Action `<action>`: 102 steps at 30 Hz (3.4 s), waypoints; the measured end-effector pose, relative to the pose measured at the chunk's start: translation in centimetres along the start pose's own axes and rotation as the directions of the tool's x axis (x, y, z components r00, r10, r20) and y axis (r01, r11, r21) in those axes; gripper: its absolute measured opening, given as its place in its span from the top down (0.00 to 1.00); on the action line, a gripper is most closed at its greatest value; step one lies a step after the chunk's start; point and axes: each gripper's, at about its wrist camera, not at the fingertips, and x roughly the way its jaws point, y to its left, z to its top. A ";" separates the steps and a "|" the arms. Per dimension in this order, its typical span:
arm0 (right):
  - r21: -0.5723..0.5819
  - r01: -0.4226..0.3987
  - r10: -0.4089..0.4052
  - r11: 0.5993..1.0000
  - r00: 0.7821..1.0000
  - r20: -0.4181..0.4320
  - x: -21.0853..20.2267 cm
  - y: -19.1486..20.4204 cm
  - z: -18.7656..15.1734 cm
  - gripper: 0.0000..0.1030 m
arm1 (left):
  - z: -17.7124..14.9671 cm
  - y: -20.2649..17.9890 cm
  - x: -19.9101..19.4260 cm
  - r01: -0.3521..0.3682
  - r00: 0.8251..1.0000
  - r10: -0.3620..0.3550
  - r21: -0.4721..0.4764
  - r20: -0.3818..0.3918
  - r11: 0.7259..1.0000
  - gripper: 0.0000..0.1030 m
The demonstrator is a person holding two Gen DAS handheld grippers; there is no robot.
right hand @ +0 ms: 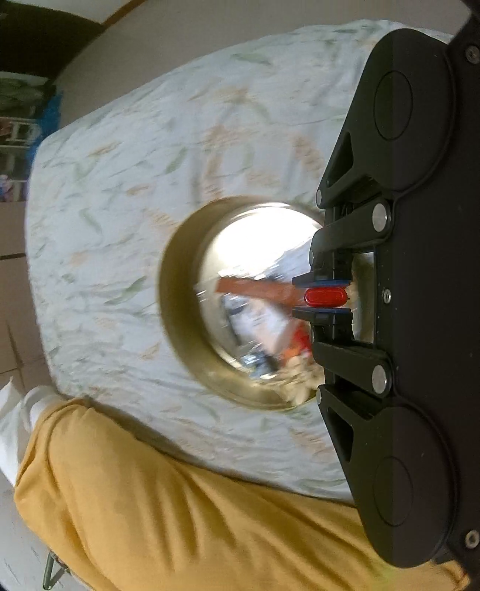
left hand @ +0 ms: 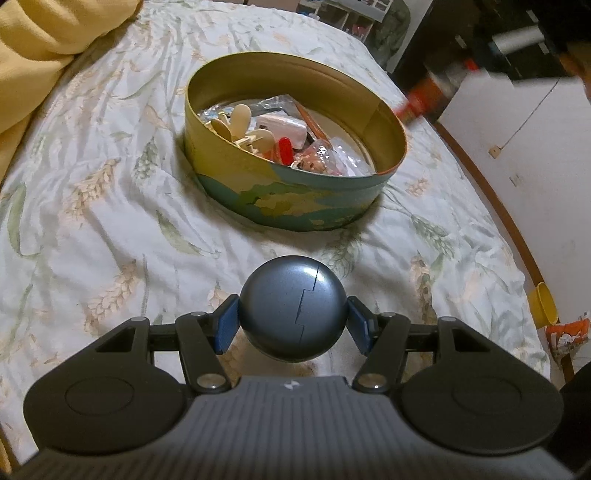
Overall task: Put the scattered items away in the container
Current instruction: 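Carry tube and red lighter over the tin and open the right gripper while the left holds the puck, then withdraw the open right gripper from the tin, then carry the grey puck over the tin and open the left gripper, then withdraw the open left gripper from the tin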
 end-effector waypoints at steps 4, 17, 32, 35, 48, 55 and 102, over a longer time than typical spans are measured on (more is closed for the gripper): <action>-0.007 0.019 -0.018 1.000 0.996 0.091 0.1 2.2 2.6 0.84 | -0.1 -0.1 0.2 -0.002 1.000 0.002 0.010 -0.007 1.000 0.38; -0.066 0.049 -0.044 0.997 0.996 0.076 -0.2 0.6 -1.5 0.21 | -0.4 -0.4 0.5 -0.009 1.000 0.010 0.041 -0.021 0.999 0.38; 0.048 0.006 -0.008 0.999 0.999 0.038 -2.2 -7.2 -12.6 0.16 | -1.3 -0.7 0.9 -0.035 0.998 0.038 0.056 -0.054 0.998 0.38; 0.043 0.019 -0.021 0.999 0.999 0.037 -1.9 -7.9 -13.8 0.16 | -1.6 -0.9 1.0 -0.039 0.997 0.043 0.059 -0.065 0.998 0.38; 0.018 0.047 -0.047 0.999 0.999 0.015 2.6 -8.8 -17.4 0.16 | -2.4 -1.8 0.6 -0.083 0.993 0.090 0.102 -0.073 0.991 0.38; 0.001 0.031 -0.031 1.000 0.999 0.018 3.5 -8.7 -17.5 0.16 | -2.3 -2.1 -0.7 -0.110 0.991 0.116 0.089 -0.062 0.990 0.38; 0.043 -0.039 0.042 0.998 0.997 -0.072 7.4 -9.7 -17.2 0.16 | 19.5 -4.6 1.4 -0.245 0.964 0.231 0.095 0.134 0.965 0.00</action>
